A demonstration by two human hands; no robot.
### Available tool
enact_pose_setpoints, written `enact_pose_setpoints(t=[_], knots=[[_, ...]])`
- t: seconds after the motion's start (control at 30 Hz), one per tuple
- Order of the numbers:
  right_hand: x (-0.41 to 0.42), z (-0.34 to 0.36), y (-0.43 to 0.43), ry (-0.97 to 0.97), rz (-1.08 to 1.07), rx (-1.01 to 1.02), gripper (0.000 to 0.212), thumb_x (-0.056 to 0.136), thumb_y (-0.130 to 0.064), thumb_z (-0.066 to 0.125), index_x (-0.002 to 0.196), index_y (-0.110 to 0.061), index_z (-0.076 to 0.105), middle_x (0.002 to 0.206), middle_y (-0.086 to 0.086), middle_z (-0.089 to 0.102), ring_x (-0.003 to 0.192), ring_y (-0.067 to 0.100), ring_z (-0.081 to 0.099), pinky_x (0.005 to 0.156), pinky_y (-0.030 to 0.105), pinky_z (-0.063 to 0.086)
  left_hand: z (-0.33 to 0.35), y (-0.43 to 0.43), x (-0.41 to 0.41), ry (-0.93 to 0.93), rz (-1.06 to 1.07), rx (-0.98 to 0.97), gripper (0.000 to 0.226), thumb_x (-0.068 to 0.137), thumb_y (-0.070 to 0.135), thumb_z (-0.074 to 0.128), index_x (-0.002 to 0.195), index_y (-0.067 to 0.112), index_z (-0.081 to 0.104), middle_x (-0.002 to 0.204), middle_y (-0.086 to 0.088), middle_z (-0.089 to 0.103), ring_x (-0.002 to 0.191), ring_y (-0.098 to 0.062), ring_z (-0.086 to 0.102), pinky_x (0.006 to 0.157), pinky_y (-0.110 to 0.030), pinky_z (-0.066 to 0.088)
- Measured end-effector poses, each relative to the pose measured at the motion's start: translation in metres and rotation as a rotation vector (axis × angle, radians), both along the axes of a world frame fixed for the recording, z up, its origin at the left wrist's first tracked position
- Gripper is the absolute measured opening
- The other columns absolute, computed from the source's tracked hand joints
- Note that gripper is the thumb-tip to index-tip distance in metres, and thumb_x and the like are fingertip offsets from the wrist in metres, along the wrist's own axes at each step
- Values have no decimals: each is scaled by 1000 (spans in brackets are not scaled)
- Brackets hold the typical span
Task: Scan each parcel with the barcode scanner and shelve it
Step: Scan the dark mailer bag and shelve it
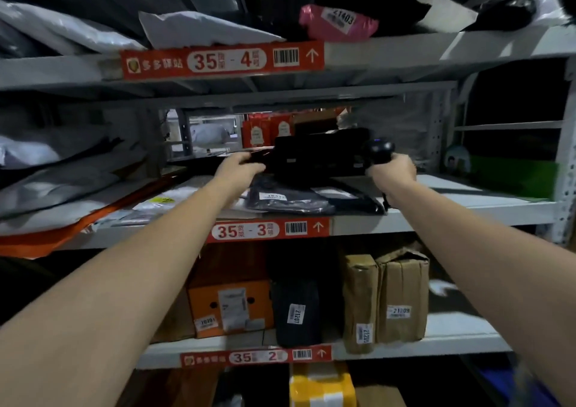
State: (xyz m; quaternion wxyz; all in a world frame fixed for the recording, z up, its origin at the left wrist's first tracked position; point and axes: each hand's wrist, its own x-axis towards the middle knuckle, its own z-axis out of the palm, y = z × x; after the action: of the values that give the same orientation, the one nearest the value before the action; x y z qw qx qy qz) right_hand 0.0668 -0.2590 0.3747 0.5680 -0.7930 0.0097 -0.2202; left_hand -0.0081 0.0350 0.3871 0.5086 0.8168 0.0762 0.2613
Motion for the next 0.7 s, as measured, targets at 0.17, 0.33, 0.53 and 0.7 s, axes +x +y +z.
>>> enact_pose_setpoints(t=[0.17, 0.33, 0.53, 0.7], knots=[[-17, -38, -8, 35, 145, -126, 23, 82, -11, 79, 103, -16, 72, 84, 8, 70, 74, 26, 63, 58, 29, 44, -43, 3, -27, 162, -128, 602, 67, 79, 73, 74, 135, 37, 63, 131, 5, 51, 126, -13, 41, 102, -32, 41], [-22, -57, -2, -7, 225, -163, 18, 84, -16, 81, 98, -20, 72, 91, 4, 72, 88, 26, 65, 74, 37, 51, -61, -5, -20, -104, 85, 780, 33, 84, 58, 77, 110, 37, 72, 105, 8, 43, 111, -15, 38, 98, -34, 41], [-17, -62, 9, -73, 285, -78, 16, 86, -22, 78, 99, -14, 73, 89, 10, 72, 80, 21, 62, 66, 34, 47, -52, -24, -4, -181, 203, 779, 21, 95, 40, 73, 92, 20, 74, 95, 0, 45, 85, -21, 53, 70, -34, 41], [-12, -63, 12, -74, 335, -21, 13, 91, -21, 76, 102, -16, 71, 91, 8, 69, 83, 21, 62, 67, 33, 47, -45, -25, 15, -130, 304, 760, 15, 98, 27, 68, 99, 19, 80, 103, -3, 51, 96, -28, 57, 76, -39, 43]])
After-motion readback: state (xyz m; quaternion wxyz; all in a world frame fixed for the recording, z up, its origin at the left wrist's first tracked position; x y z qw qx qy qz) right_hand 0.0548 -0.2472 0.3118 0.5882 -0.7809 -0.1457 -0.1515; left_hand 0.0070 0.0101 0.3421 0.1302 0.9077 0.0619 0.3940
